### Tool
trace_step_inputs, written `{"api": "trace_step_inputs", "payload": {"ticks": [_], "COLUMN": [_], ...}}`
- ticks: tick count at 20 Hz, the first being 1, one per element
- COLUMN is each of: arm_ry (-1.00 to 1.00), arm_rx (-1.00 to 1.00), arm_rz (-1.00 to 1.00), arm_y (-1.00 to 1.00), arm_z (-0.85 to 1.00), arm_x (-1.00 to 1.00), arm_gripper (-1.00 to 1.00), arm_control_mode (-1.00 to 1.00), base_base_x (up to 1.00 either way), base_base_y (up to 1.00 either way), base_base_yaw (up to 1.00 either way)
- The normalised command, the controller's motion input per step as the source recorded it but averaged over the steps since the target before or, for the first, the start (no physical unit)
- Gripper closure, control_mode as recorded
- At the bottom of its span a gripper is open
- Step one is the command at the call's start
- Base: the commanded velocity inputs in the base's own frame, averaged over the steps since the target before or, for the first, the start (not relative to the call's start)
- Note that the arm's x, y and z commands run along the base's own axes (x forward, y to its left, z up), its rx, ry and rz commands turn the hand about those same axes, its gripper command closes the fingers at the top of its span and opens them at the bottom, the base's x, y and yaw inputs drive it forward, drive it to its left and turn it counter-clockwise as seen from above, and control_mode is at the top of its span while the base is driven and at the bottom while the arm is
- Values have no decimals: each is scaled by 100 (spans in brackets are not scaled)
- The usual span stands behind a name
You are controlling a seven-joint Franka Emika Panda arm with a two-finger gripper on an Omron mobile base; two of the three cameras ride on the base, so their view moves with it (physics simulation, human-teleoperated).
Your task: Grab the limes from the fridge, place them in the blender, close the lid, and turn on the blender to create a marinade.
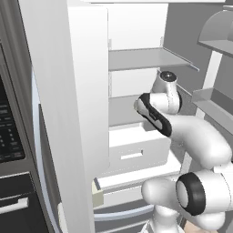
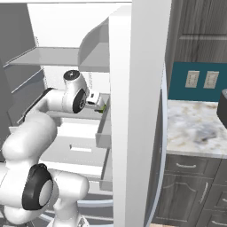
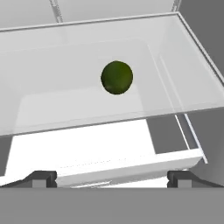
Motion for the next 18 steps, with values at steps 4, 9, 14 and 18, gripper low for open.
{"api": "trace_step_inputs", "payload": {"ticks": [4,9,14,18], "arm_ry": [10,2,0,0], "arm_rx": [0,0,0,0], "arm_rz": [0,0,0,0], "arm_y": [-6,0,-2,-14], "arm_z": [-48,-51,-26,-22], "arm_x": [63,54,56,54], "arm_gripper": [-100,-100,-100,-100], "arm_control_mode": [-100,-100,-100,-100], "base_base_x": [0,0,0,0], "base_base_y": [0,0,0,0], "base_base_yaw": [0,0,0,0]}}
